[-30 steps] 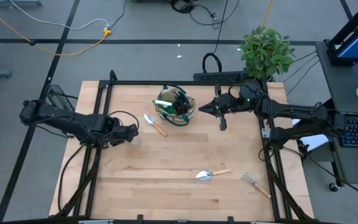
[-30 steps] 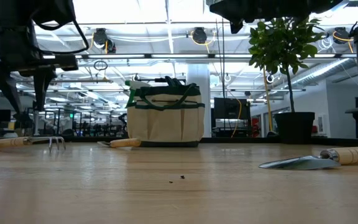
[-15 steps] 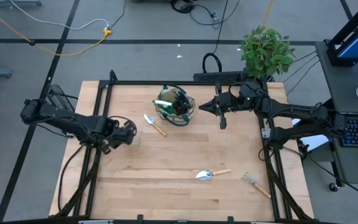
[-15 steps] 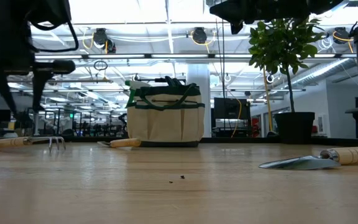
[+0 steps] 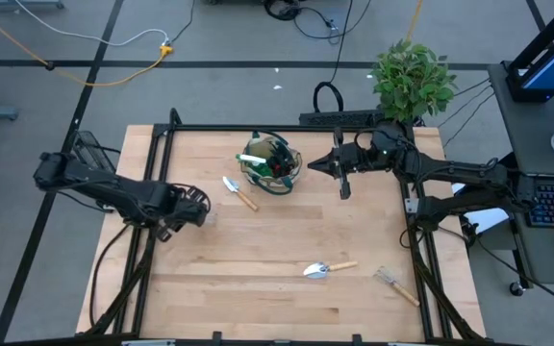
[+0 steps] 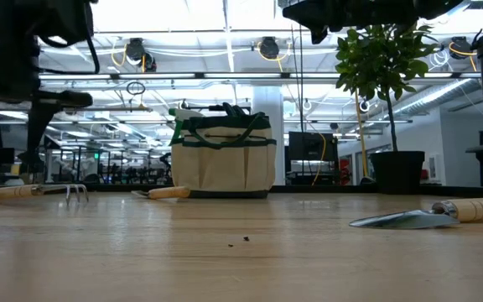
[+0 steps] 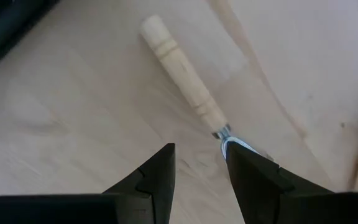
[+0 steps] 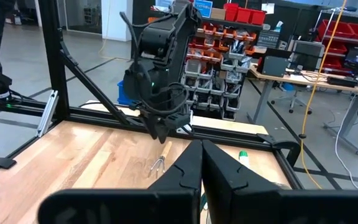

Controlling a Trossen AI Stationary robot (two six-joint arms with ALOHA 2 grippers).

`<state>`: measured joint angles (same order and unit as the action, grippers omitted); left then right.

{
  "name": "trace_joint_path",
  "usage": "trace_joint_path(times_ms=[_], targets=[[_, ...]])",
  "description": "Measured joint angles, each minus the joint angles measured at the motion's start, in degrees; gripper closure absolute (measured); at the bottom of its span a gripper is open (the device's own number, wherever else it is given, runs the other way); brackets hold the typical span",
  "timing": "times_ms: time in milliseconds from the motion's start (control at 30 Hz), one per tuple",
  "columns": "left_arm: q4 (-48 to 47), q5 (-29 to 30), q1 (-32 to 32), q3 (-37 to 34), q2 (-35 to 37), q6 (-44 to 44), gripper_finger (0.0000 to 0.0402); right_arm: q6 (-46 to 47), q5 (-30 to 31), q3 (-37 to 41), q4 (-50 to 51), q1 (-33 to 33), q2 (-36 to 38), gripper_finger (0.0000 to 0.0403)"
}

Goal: Pick & Place Garden tools in Gardening bag
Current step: Put the brown hand rake into the gardening bag

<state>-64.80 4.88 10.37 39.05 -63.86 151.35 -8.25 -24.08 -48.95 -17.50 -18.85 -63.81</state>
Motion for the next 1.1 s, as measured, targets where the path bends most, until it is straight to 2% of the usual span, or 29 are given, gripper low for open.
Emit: trace_joint_path(times_ms=[333,500,633,900,1100], targets=[[-0.31,-2.05,-1.68,-0.19,-5.53,1.27,0.0252,0.03,-0.06,0.0,-0.26,-0.2,0.0,0.0403],[4.76,-2.05,-3.15,-2.76,-7.29,1.71,0.0252,1.0,-0.2,0.0,-0.5,-0.82,0.0,0.0403],[8.25,-1.85,-3.91,-4.3,-8.04,2.47,0.0252,1.73,-0.22,0.0,-0.48,-1.09,0.0,0.0403],[8.3,-1.68,-4.38,-4.72,-8.06,3.93,0.0252,2.18,-0.22,0.0,-0.68,-1.85,0.02,0.0403],[7.74,0.53,-4.42,-3.49,-7.64,3.94,0.0252,3.04,-0.22,0.0,-0.68,-2.56,0.04,0.0403]])
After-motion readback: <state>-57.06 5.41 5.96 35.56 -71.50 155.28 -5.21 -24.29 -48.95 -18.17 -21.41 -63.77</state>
